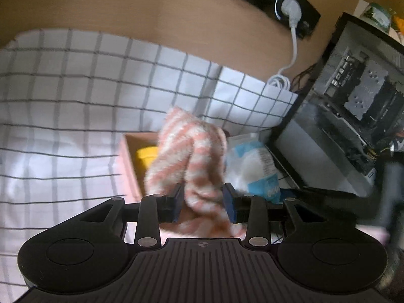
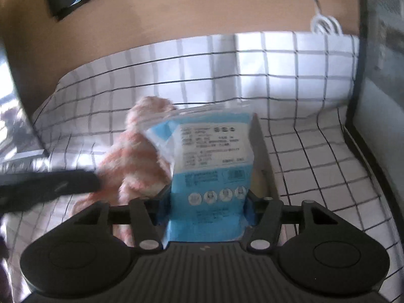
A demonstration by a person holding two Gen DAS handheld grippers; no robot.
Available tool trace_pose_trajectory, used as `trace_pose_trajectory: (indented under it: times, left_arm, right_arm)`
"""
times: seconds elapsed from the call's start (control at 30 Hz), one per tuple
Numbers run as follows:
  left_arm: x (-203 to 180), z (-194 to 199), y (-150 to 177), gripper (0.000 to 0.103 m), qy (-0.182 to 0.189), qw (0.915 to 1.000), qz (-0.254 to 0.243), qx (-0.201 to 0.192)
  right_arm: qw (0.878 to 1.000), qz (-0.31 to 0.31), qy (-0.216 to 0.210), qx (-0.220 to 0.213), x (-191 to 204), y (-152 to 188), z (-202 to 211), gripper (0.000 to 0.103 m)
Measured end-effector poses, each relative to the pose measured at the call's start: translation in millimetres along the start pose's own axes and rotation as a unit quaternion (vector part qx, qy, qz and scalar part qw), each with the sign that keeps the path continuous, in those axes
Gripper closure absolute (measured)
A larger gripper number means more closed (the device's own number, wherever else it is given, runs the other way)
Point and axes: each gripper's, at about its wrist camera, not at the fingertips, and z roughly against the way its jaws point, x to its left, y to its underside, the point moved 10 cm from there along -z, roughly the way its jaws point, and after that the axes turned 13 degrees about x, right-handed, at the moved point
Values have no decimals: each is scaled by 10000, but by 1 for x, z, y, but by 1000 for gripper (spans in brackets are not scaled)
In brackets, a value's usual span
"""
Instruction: Organize soft objects
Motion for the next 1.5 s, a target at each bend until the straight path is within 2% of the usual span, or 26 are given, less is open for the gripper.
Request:
trace_pose_trajectory:
  times: [0.03, 0.1, 0.17, 0.2, 0.23, 0.37, 0.47, 0.57, 0.77, 0.8, 0.87, 0.9, 1.0, 1.1, 1.23, 1.3, 1.33, 1.37, 1.4, 1.43, 1.5]
  left_arm:
    - [-3, -11, 1, 66, 85, 9999, 29, 86]
    - [-7, -30, 3, 66, 213, 9994, 24, 263]
    - [-6, -45, 6, 66, 253, 9991, 9, 335]
    - [-4, -50, 6, 66, 224, 9992, 3, 339]
    - [-1, -51, 5, 67, 229, 9992, 25, 316]
    - [6, -40, -1, 69, 444, 9985, 238, 214]
    - [8, -13, -4, 69, 533, 9978, 369, -109]
    - [7, 16, -2, 69, 465, 9967, 468, -481]
    - [-2, 60, 46, 69, -402, 9920, 586, -1043]
    - [-4, 65, 56, 69, -563, 9904, 605, -1106]
    - [-10, 71, 79, 69, -811, 9889, 571, -1109]
    - [-14, 71, 92, 69, -917, 9890, 513, -1045]
    - [-22, 60, 122, 69, -1289, 9886, 223, -747]
    - [-24, 46, 157, 68, -1680, 9847, -5, -466]
    - [-15, 27, 197, 68, -2189, 9757, -17, 1]
    - [-11, 18, 209, 68, -2141, 9765, 173, 192]
    - [-11, 15, 214, 66, -2142, 9764, 199, 166]
    - [-14, 13, 214, 59, -2165, 9761, 149, 117]
    - [-17, 10, 215, 48, -2176, 9759, 112, 100]
    - [-21, 7, 215, 42, -2170, 9761, 100, 86]
    - [-27, -1, 212, 19, -2180, 9759, 48, 66]
  right_arm:
    - [9999, 131, 91, -41, 4, 1, 6, 37]
    - [9986, 339, 335, -214, 9, 7, 22, 36]
    - [9961, 453, 614, -432, 11, 10, 37, 42]
    - [9949, 498, 759, -448, 11, 11, 40, 51]
    - [9942, 502, 854, -415, 12, 11, 39, 52]
    - [9956, 296, 865, -206, 9, 4, 20, 52]
    - [9977, 38, 665, -97, -1, 0, 7, 52]
    - [9990, -171, 401, -89, -6, 1, 2, 51]
    - [9995, 87, 198, -213, -6, 7, 4, 49]
    - [9995, 102, 154, -237, -7, 8, 10, 46]
    - [9990, 131, -62, -420, -7, 9, 29, 33]
    - [9981, 171, -149, -570, -7, 10, 42, 26]
    - [9933, 411, -35, -1075, -12, 14, 83, 24]
    - [9912, 511, 226, -1202, -20, 36, 110, 18]
    - [9955, 423, 325, -785, -28, 93, 105, 18]
    - [9977, 407, 305, -440, -28, 121, 89, 18]
    - [9983, 432, 285, -267, -28, 134, 81, 18]
    - [9984, 481, 266, -105, -26, 146, 72, 18]
    - [9982, 544, 257, 13, -24, 155, 65, 18]
    - [9977, 603, 276, 134, -22, 162, 58, 18]
    - [9972, 610, 331, 280, -21, 169, 48, 18]
